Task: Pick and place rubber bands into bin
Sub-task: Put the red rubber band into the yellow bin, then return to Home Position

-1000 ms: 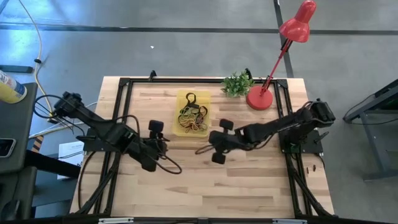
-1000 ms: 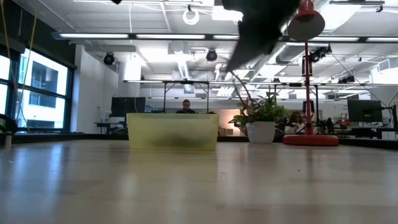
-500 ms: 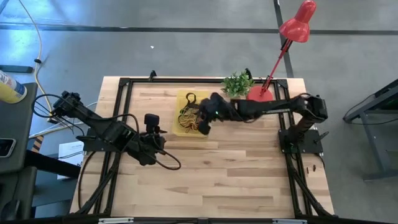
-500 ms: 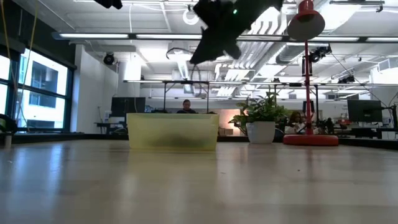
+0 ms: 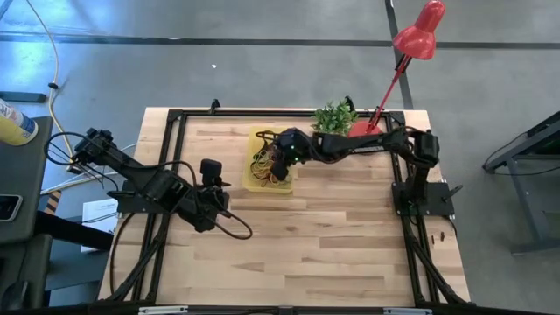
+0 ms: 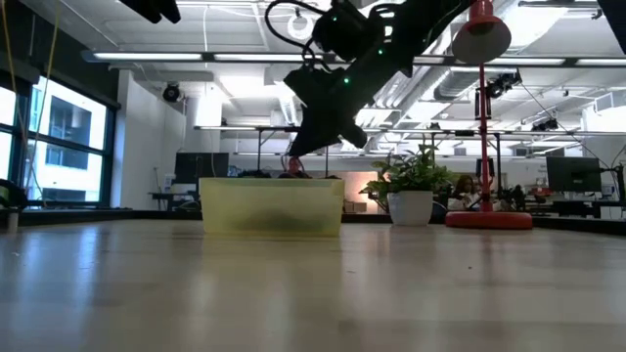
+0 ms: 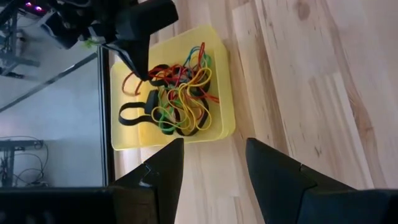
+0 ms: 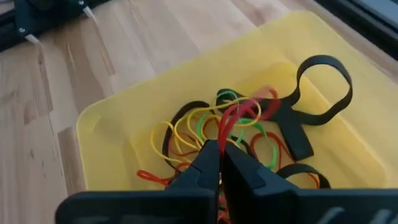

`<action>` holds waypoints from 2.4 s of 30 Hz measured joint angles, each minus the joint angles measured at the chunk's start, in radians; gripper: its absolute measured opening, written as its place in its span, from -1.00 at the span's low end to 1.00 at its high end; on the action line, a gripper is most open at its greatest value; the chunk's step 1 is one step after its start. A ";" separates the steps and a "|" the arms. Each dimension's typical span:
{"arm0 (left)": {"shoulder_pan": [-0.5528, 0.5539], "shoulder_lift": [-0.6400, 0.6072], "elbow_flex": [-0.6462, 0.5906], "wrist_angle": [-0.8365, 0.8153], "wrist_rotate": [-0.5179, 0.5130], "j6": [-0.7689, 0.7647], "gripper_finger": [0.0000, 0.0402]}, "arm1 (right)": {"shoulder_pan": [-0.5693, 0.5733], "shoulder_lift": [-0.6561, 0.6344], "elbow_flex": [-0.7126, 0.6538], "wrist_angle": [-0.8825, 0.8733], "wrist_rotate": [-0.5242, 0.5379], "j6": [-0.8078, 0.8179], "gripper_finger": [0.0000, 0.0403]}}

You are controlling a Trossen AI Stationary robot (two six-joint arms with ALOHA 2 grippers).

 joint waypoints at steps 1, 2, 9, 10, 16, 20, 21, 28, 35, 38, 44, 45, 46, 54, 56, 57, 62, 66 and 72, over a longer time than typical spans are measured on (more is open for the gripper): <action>0.000 0.000 0.000 0.001 0.000 0.000 -0.20 | -0.001 0.000 0.000 0.000 -0.003 0.002 -0.98; 0.000 0.000 0.000 0.002 0.000 0.000 -0.20 | -0.003 0.000 0.000 0.001 -0.003 0.004 -0.97; 0.000 0.000 0.000 0.003 0.000 0.010 -0.20 | -0.019 0.000 0.000 0.001 -0.112 0.018 -0.74; 0.000 0.000 0.000 0.001 0.000 0.010 -0.20 | -0.019 0.000 0.000 0.001 -0.116 0.023 -0.66; 0.000 0.000 0.000 -0.007 -0.040 0.137 -0.20 | -0.018 0.000 0.000 0.029 -0.110 0.024 -0.21; 0.000 0.000 0.000 -0.005 -0.042 0.204 -0.20 | -0.004 -0.008 0.000 0.102 -0.105 0.029 -0.02; 0.000 0.000 0.000 -0.006 -0.044 0.235 -0.20 | 0.002 -0.011 0.000 0.122 -0.104 0.030 0.00; 0.000 -0.001 0.000 -0.003 -0.156 0.472 -0.20 | 0.049 -0.108 0.001 0.135 -0.064 -0.079 0.05; 0.120 -0.119 -0.002 0.256 0.159 0.776 -0.20 | 0.135 -0.245 0.002 0.048 0.216 -0.162 0.05; 0.229 -0.163 0.000 0.440 0.438 0.936 -0.20 | 0.169 -0.292 0.001 0.041 0.244 -0.212 0.05; 0.440 -0.144 0.000 0.493 0.536 0.957 -0.20 | 0.221 -0.409 0.001 -0.025 0.199 -0.298 0.04; 0.467 -0.137 -0.003 0.486 0.559 0.954 -0.20 | 0.225 -0.433 0.001 -0.043 0.204 -0.307 0.04; 0.486 -0.133 -0.015 0.494 0.600 0.955 -0.20 | 0.228 -0.460 0.001 -0.068 0.215 -0.317 0.04; 0.564 -0.237 -0.262 0.740 0.765 0.850 -0.20 | 0.229 -0.722 -0.161 -0.117 0.267 -0.333 0.04; 0.566 -0.300 -0.321 0.769 0.749 0.809 -0.20 | 0.236 -0.821 -0.289 0.003 0.268 -0.318 0.04; 0.564 -0.339 -0.347 0.788 0.744 0.795 -0.20 | 0.242 -0.870 -0.356 0.070 0.266 -0.314 0.04; 0.564 -0.539 -0.436 0.811 0.734 0.788 -0.20 | 0.282 -1.045 -0.628 0.333 0.250 -0.301 0.05; 0.564 -0.712 -0.507 0.814 0.685 0.783 -0.20 | 0.329 -1.139 -0.770 0.451 0.274 -0.280 0.04; 0.564 -0.989 -0.625 0.822 0.660 0.766 -0.20 | 0.408 -1.270 -0.918 0.573 0.440 -0.315 0.04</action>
